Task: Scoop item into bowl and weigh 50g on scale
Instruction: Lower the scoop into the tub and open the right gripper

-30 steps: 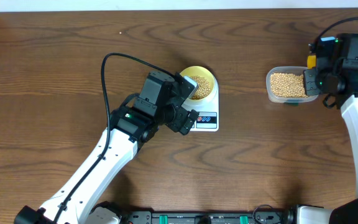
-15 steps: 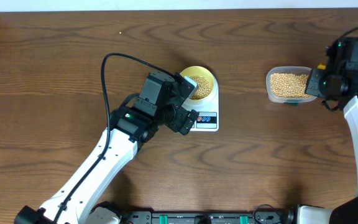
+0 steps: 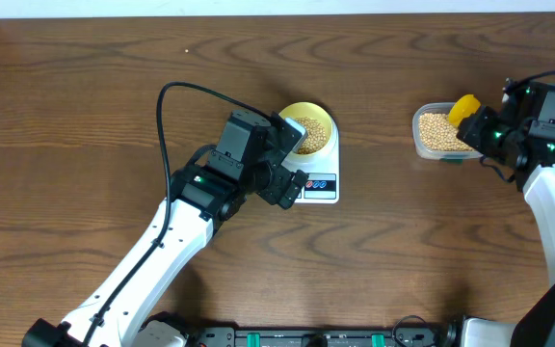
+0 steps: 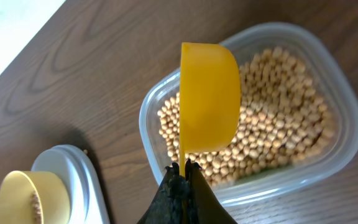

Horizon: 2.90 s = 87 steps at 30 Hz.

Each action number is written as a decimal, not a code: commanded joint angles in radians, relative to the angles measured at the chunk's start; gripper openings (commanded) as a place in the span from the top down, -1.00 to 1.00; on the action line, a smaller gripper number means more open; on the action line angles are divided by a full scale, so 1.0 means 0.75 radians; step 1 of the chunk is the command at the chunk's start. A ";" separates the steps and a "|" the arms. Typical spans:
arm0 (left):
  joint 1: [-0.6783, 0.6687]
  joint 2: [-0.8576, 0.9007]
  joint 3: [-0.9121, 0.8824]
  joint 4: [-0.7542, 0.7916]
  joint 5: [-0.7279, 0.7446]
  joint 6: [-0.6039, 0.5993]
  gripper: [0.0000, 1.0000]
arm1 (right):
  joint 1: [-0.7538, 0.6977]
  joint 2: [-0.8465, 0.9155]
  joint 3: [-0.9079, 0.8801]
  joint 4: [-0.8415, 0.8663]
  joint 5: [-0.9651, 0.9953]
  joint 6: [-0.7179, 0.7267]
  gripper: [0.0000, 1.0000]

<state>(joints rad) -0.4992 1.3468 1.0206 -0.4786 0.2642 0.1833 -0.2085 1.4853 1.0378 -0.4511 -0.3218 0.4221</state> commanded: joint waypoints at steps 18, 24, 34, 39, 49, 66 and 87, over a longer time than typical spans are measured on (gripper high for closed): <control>0.006 0.008 -0.011 -0.004 0.016 -0.003 -0.86 | -0.003 -0.010 -0.016 -0.047 -0.022 0.108 -0.99; 0.006 0.008 -0.011 -0.004 0.016 -0.003 -0.86 | -0.003 -0.011 -0.016 -0.046 -0.003 0.098 -0.99; 0.006 0.008 -0.011 -0.004 0.016 -0.003 -0.86 | -0.003 -0.011 0.012 -0.094 -0.013 -0.114 -0.99; 0.006 0.008 -0.011 -0.004 0.016 -0.003 -0.86 | -0.001 -0.011 0.086 -0.200 0.013 -0.327 -0.99; 0.006 0.008 -0.011 -0.004 0.016 -0.003 -0.86 | 0.000 -0.011 0.306 -0.356 0.128 -0.635 -0.99; 0.006 0.008 -0.011 -0.004 0.016 -0.003 -0.86 | 0.000 -0.012 0.389 -0.508 0.251 -0.674 -0.99; 0.006 0.008 -0.011 -0.004 0.016 -0.003 -0.87 | 0.000 -0.012 0.389 -0.507 0.251 -0.674 -0.98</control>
<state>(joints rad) -0.4992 1.3468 1.0206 -0.4786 0.2642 0.1833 -0.2085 1.4853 1.3136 -0.8295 -0.1406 -0.0704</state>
